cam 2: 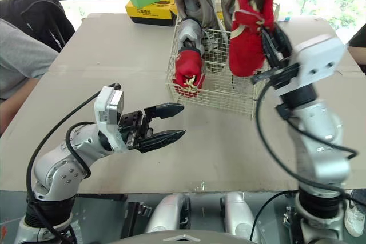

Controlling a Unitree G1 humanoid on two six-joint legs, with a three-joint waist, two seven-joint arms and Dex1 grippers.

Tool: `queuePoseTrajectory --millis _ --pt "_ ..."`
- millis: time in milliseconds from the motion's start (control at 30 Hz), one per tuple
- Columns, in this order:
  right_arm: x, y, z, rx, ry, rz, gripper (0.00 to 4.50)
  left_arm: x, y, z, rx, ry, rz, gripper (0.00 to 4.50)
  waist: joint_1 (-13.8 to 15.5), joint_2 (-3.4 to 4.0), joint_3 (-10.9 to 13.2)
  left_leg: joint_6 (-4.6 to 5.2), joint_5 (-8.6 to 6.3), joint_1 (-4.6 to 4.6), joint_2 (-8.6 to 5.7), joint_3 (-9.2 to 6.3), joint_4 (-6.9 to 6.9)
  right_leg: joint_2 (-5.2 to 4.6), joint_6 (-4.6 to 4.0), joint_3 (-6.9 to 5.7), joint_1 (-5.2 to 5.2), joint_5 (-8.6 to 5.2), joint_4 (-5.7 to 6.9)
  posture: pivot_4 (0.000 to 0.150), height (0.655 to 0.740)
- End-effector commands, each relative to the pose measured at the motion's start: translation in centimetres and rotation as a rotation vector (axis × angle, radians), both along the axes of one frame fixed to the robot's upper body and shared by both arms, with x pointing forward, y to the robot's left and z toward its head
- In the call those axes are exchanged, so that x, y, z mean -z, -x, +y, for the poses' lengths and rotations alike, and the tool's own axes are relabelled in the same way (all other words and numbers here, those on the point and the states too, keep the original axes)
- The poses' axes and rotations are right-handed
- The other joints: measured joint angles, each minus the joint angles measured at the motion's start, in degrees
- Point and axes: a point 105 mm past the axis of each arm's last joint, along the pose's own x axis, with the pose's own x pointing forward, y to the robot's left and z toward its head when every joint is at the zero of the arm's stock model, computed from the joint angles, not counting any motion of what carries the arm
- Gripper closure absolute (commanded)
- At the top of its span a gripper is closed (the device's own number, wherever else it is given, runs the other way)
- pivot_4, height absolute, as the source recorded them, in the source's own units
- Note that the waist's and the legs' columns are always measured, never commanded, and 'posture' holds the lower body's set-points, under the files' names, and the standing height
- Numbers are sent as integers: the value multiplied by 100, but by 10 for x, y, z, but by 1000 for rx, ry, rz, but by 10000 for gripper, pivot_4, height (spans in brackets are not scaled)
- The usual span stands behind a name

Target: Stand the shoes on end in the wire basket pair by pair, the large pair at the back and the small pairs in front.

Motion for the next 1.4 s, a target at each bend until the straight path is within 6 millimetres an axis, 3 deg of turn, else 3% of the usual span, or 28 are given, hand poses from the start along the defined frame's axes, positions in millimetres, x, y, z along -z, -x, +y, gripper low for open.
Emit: queuePoseTrajectory --millis 33,167,500,600,667,833,900,933,1100,1267,1333,1400 --pt "3 8 9 54 0 -111 44684 -14 0 5 -28 8 -44 5578 30 0 0 0 0 -2 -4 3 0 -7 1 1 0 -1 -3 1500 7400" --pt "24 7 13 102 36 -125 44684 -21 4 1 -56 0 -65 5578 74 -1 0 5 -3 -4 -15 11 0 -25 8 5 0 -4 -9 1500 7400" --pt "73 -12 -8 226 65 -61 44684 -24 17 -1 -112 -3 -80 5578 56 -2 0 4 -3 10 -7 6 0 -18 5 3 3 -4 4 1500 7400" --pt "90 -16 -10 234 56 -6 44684 -23 18 -1 -117 -3 -79 5578 56 -7 -4 4 -3 12 -7 7 0 -17 4 4 7 -4 3 1500 7400" --pt "115 -17 -10 200 1 107 44684 -21 18 -1 -128 -4 -80 5578 55 -13 -12 4 -3 13 -8 8 0 -18 5 6 8 -4 2 1500 7400" --pt "152 -2 -3 77 -24 267 44684 -15 12 4 -159 -5 -82 5578 64 -31 -32 4 -3 14 -3 4 0 -24 -16 7 11 -16 3 1500 7400" --pt "154 2 -7 64 -52 295 37956 -11 12 6 -164 -9 -76 5578 56 -45 -44 5 -3 21 -3 9 1 -26 -17 8 17 -16 0 1500 7400" --pt "154 5 -7 47 -55 305 36832 -8 12 7 -167 -11 -68 5578 59 -47 -46 5 -3 21 -3 8 2 -26 -17 5 17 -16 -1 1500 7400" --pt "141 20 -6 -79 69 360 14099 1 13 11 -171 -12 -54 5578 67 -45 -45 5 -3 19 1 7 3 -31 -18 4 16 -17 -2 1500 7400" --pt "106 38 0 -279 239 408 14099 8 14 15 -185 -2 -46 5578 81 -36 -40 5 -3 18 -2 12 3 -30 -17 5 13 -18 -2 1500 7400" --pt "91 56 18 -472 323 442 14099 12 14 18 -189 -3 -41 5578 67 -36 -40 6 -4 18 1 9 2 -29 -16 3 14 -17 -3 1500 7400" --pt "86 57 28 -531 439 468 14099 16 14 18 -191 -3 -37 5578 45 -36 -39 6 -4 18 5 7 -1 -27 -15 2 13 -17 -3 1500 7400"
